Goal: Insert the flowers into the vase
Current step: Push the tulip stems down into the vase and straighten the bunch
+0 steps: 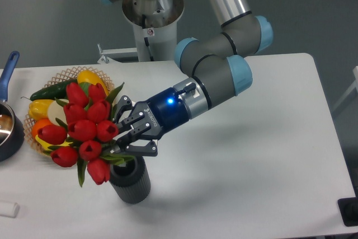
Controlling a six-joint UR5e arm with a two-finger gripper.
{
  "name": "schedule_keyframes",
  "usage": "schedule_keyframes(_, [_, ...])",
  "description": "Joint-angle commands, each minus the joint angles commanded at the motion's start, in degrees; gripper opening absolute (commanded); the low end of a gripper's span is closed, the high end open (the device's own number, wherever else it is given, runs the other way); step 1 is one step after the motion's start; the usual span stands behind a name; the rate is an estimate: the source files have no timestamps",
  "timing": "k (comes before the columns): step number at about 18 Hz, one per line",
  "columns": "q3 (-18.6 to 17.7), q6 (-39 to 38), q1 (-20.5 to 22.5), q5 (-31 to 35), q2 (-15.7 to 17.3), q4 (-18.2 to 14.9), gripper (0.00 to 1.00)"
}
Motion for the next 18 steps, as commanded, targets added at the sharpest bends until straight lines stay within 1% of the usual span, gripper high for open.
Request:
schedule_keyframes(4, [-0.44, 0.0, 0.79, 0.0, -0.7, 0.0, 0.17])
schedule_keyframes(9, [-0.53, 0.09, 1.84, 0.0, -2.72, 0.09, 0.17])
schedule_keyframes(13, [-1.23, 0.44, 2.11, 0.09, -3.78, 0.09, 0.17])
schedule_keyframes(16, [-1.85, 2.19, 2.11, 0.44, -4.66, 0.09, 0.17])
schedule_keyframes(18, [-2.72, 2.55, 2.11, 1.05, -4.84, 0.09, 0.18])
